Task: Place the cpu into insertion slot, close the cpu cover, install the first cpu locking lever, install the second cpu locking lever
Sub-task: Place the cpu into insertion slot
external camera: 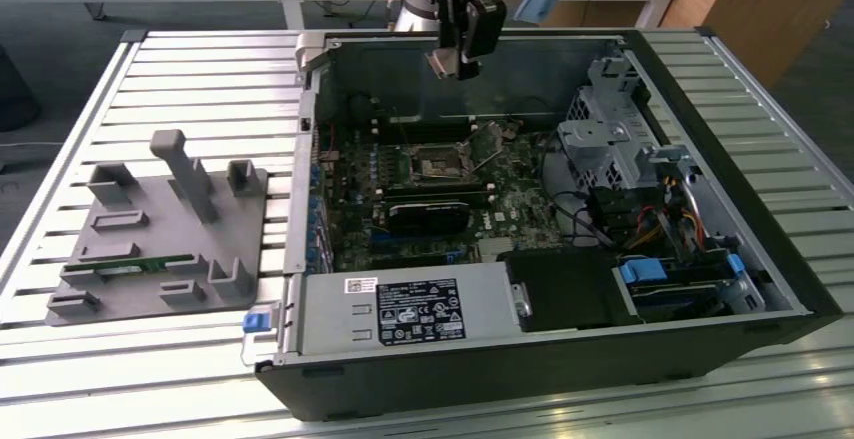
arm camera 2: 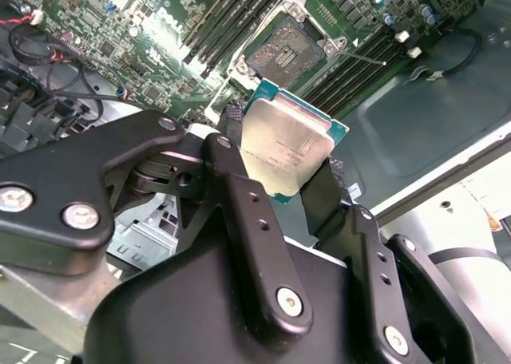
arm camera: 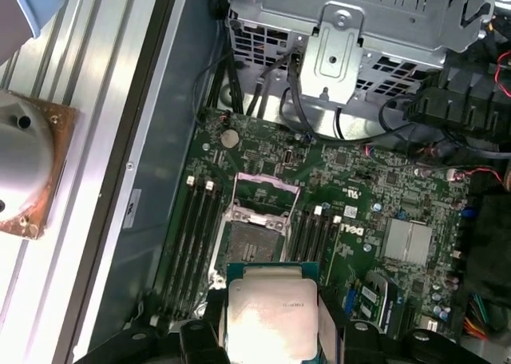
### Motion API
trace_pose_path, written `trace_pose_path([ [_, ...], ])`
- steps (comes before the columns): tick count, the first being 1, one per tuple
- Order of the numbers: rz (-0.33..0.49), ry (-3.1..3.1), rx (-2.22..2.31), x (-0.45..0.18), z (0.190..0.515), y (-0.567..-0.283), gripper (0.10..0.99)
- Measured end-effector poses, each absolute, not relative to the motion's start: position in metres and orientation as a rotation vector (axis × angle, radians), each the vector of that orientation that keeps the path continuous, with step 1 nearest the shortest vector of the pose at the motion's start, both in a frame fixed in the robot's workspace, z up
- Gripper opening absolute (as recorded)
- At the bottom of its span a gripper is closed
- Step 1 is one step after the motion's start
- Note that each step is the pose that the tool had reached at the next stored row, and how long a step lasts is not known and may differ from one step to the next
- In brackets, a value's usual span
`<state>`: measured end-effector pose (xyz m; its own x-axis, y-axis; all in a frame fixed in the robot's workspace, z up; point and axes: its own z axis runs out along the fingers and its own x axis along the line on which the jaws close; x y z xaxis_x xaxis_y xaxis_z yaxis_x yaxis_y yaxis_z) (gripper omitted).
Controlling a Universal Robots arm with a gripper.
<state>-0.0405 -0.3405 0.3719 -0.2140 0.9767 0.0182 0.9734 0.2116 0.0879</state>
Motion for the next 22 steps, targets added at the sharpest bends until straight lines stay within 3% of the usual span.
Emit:
trace_pose_path([
  [22, 0.115, 2.216, 2.153, -0.0406, 0.3663, -0.3405, 0.541],
])
